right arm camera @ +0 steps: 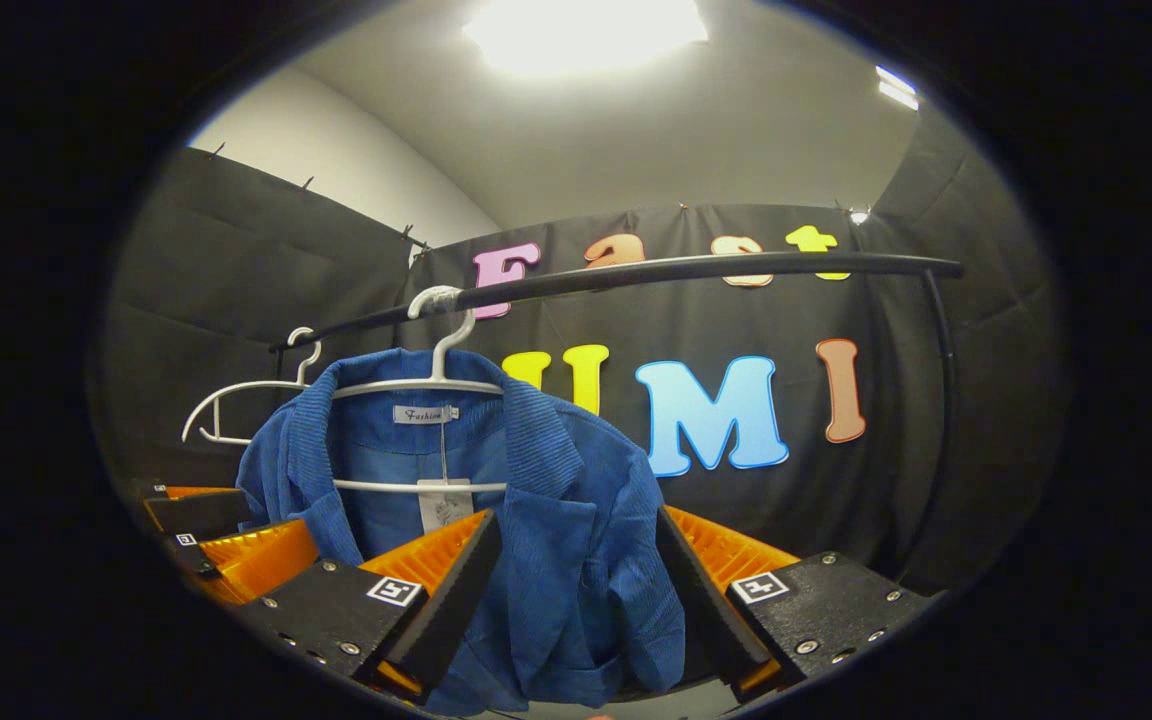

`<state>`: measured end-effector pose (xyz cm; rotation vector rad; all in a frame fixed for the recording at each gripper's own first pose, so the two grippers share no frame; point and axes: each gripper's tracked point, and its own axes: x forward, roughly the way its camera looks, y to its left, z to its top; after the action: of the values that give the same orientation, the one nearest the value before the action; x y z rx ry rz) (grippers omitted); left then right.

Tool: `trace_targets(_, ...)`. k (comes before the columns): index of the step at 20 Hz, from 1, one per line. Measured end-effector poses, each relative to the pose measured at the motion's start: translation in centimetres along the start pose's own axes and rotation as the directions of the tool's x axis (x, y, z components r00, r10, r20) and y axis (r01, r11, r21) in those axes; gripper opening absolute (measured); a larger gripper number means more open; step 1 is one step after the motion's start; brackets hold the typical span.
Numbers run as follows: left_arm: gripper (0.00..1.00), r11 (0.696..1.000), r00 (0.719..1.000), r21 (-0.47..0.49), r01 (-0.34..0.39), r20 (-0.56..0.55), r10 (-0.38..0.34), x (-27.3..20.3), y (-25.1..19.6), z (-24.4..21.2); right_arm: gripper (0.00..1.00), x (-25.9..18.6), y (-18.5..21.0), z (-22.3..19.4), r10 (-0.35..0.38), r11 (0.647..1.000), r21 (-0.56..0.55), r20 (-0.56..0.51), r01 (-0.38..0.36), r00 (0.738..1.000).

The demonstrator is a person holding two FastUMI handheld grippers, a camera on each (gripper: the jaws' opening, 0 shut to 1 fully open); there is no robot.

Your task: Grasp the clothes on the hanger with both hands and then place them into the laundry hamper below.

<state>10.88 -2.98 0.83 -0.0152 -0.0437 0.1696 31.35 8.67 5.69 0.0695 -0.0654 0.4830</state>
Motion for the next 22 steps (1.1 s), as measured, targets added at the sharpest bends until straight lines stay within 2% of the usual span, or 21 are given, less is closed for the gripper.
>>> trace_targets(2, 0.99, 1.0, 0.999, 0.004, -0.029, -0.012, 0.029, 0.3, 0.3, -0.6, 0.96, 1.2, 0.2, -1.0, 0.033, 0.999, 0.006, -0.011, -0.033, 0.999)
trace_targets(3, 0.93, 0.999, 0.999, -0.001, -0.042, -0.003, 0.042, 0.4, 0.4, -0.7, 0.96, 1.9, 0.4, -1.4, 0.053, 0.999, 0.011, -0.018, -0.053, 0.998)
trace_targets(9, 0.93, 0.992, 0.992, -0.016, -0.127, -0.03, 0.126, 1.2, 1.0, -2.4, 0.96, 5.5, 1.6, -4.1, 0.141, 0.99, 0.023, -0.039, -0.14, 0.989)
trace_targets(16, 0.93, 0.982, 0.983, 0.026, -0.185, -0.012, 0.185, 2.0, 2.1, -2.8, 0.96, 8.8, 2.4, -7.9, 0.155, 0.986, 0.078, -0.119, -0.146, 0.981)
trace_targets(17, 0.87, 0.981, 0.981, 0.032, -0.191, -0.012, 0.191, 2.0, 2.3, -2.8, 0.96, 9.1, 2.4, -8.1, 0.153, 0.986, 0.084, -0.126, -0.143, 0.98)
trace_targets(19, 0.9, 0.979, 0.979, 0.04, -0.202, -0.013, 0.203, 2.1, 2.5, -2.8, 0.91, 9.4, 2.4, -8.4, 0.149, 0.986, 0.098, -0.126, -0.137, 0.981)
trace_targets(21, 0.92, 0.976, 0.977, 0.053, -0.213, -0.013, 0.214, 2.1, 2.8, -2.8, 0.82, 9.6, 2.5, -8.5, 0.155, 0.984, 0.108, -0.126, -0.142, 0.98)
trace_targets(22, 0.92, 0.972, 0.974, 0.06, -0.227, -0.011, 0.228, 2.1, 3.1, -2.9, 0.73, 9.8, 2.7, -8.5, 0.165, 0.982, 0.11, -0.126, -0.151, 0.978)
